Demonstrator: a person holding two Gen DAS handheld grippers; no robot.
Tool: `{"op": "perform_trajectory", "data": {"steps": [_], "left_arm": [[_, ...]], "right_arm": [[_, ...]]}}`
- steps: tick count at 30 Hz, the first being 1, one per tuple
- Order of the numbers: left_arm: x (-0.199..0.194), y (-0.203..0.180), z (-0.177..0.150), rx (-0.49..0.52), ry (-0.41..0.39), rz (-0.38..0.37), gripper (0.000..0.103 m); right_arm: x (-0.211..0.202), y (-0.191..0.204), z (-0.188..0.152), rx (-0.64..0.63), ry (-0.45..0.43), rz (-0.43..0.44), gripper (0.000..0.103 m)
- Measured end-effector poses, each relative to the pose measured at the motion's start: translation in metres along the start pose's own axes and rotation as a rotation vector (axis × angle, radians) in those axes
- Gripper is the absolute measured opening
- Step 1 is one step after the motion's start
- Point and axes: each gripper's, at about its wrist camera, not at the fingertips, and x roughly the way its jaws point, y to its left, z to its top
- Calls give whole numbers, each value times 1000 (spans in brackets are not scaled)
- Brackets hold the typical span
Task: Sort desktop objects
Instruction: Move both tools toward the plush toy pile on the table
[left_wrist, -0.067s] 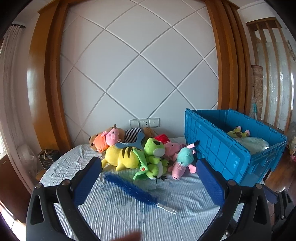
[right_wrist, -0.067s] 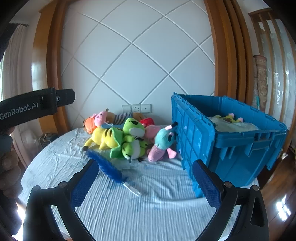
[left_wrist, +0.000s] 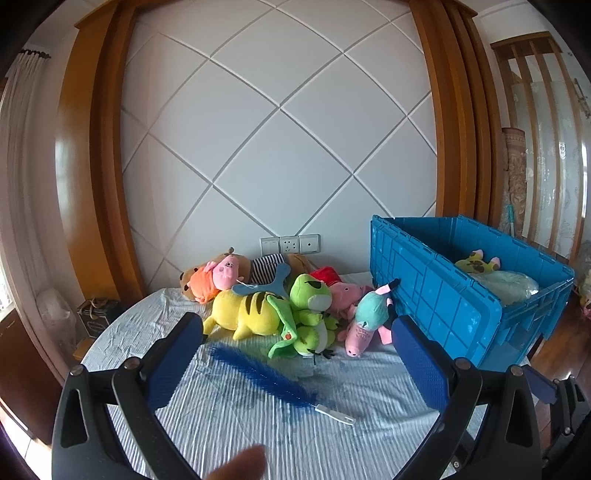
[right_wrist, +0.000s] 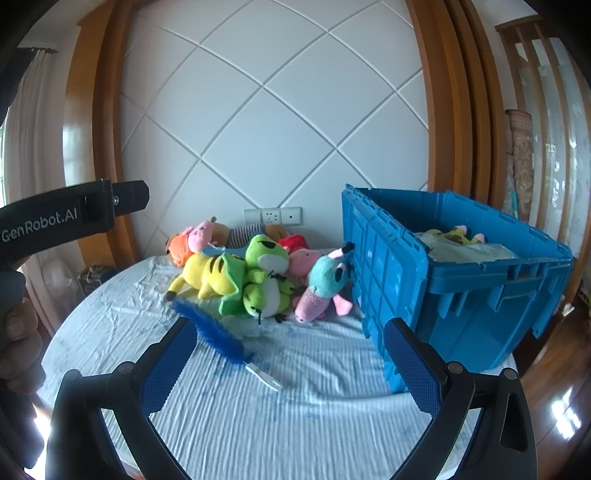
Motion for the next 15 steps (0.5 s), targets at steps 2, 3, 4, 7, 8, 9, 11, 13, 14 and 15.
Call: {"op": "perform_trajectory", "data": {"steps": [2, 3, 4, 7, 8, 9, 11, 13, 14, 15], "left_arm": [[-1, 2, -2, 5, -9, -2, 103], [-1, 4, -3, 7, -13, -3, 103], [-1, 5, -4, 9, -18, -4, 103], [0, 2, -4, 17, -15, 7, 103], [1, -1, -2, 18, -6, 17, 103], [-2, 0, -2, 8, -3, 17, 103], [-7, 2, -3, -7, 11, 19, 103], [-11, 5, -6, -18, 32, 22, 103], [-15, 6, -9, -26, 45, 22, 103], [-20, 8, -13, -33, 52, 18, 103]], "right_arm": [[-1, 0, 1, -2, 2, 0, 103], [-1, 0, 1, -3, 3, -1, 103], [-1, 0, 1, -5, 4, -1, 103], [-2, 1, 2, -8, 7, -1, 103], [-2, 1, 3, -9, 8, -1, 103], [-2, 1, 3, -10, 9, -2, 102], [-4, 0, 3, -10, 1, -2, 103], [-6, -1, 3, -7, -8, -4, 103], [-6, -2, 3, -7, -8, -5, 102], [-5, -3, 3, -6, -8, -6, 102]]}}
